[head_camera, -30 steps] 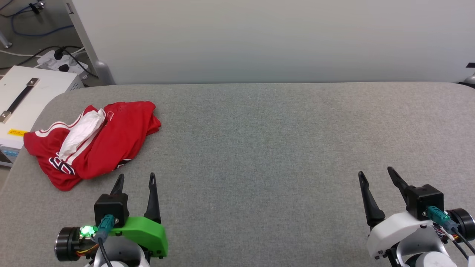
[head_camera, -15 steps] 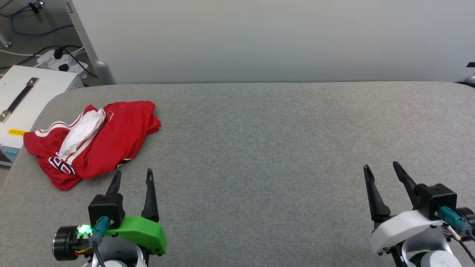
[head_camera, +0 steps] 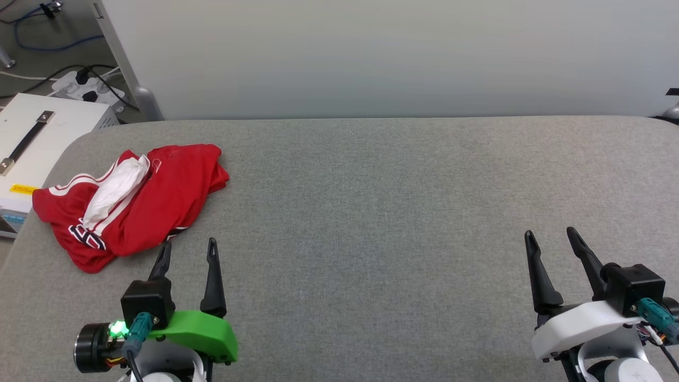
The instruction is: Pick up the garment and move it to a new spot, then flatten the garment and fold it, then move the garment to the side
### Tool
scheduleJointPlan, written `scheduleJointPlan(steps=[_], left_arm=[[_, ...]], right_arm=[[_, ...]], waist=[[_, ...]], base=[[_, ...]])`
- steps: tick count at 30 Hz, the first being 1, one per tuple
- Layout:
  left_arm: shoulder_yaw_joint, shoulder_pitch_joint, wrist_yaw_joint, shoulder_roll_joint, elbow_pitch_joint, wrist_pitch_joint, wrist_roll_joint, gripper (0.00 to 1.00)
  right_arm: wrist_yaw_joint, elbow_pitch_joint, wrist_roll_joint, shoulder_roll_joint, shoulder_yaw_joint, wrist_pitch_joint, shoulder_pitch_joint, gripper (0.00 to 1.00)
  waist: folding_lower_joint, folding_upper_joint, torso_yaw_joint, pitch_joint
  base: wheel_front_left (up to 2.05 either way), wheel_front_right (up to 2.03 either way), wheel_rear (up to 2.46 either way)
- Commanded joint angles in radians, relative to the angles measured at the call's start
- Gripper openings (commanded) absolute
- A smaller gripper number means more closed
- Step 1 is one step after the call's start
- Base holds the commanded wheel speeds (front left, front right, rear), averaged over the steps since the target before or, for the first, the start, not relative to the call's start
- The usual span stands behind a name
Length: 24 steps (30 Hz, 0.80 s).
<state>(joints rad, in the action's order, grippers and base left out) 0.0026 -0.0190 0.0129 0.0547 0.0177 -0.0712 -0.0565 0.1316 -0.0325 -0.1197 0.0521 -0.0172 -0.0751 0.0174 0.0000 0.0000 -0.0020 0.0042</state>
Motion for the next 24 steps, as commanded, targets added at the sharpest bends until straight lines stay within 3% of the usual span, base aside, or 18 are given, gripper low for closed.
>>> scheduleJointPlan(steps=[1,24], left_arm=[[0.001,-0.004,0.000,-0.001,0.003,-0.012,-0.014,1.00],[-0.002,-0.017,0.009,-0.002,-0.007,-0.061,-0.046,1.00]], right_arm=[[0.000,-0.003,-0.014,-0.001,-0.003,-0.010,0.005,1.00],[0.000,0.010,-0.059,-0.001,0.007,-0.059,0.030,1.00]], waist=[[0.0000,0.0000,0.000,0.000],[0.0000,0.0000,0.005,0.005]], base=[[0.00,0.00,0.00],[0.00,0.00,0.00]])
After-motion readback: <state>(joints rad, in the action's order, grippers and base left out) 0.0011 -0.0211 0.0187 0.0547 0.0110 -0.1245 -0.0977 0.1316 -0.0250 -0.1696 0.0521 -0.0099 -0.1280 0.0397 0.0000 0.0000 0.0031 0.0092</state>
